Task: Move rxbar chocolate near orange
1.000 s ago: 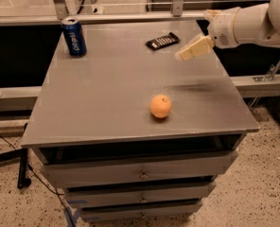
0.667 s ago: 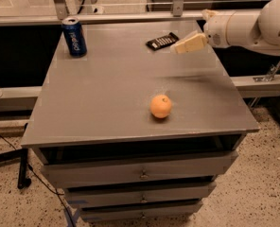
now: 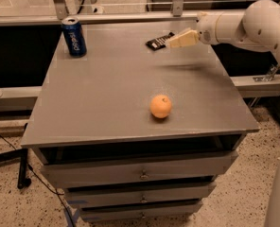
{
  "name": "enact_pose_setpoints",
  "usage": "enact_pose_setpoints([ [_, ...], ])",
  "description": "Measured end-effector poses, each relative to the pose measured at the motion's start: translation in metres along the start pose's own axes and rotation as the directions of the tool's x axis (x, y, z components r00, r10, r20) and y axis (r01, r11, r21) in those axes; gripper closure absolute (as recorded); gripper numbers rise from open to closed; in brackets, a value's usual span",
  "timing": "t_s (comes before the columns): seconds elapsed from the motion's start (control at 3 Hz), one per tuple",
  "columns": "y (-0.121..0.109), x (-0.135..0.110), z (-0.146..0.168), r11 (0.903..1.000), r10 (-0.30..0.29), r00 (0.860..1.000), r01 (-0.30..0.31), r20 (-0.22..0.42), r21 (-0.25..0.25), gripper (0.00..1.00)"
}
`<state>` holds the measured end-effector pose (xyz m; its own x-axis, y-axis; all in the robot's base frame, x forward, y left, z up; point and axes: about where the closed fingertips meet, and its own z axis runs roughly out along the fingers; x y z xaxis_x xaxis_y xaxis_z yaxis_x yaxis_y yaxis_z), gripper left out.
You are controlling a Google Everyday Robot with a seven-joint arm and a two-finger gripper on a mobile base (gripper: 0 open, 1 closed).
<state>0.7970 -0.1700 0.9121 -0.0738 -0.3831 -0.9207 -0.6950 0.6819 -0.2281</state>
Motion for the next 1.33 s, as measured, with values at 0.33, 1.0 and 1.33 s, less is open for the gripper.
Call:
enact_pose_setpoints([
  [0.33,0.002,0.016,0.021,0.9983,0.039,0.999,-0.041,-0.038,-0.042,0.00],
  [1.0,0.007,0.041,0.050,0.9873,0.088,0.996,-0.090,-0.026,-0.131,0.00],
  [1.33,0.008,0.048,0.061,0.9827,0.087,0.996,-0.089,-0.020,-0.162,0.00],
])
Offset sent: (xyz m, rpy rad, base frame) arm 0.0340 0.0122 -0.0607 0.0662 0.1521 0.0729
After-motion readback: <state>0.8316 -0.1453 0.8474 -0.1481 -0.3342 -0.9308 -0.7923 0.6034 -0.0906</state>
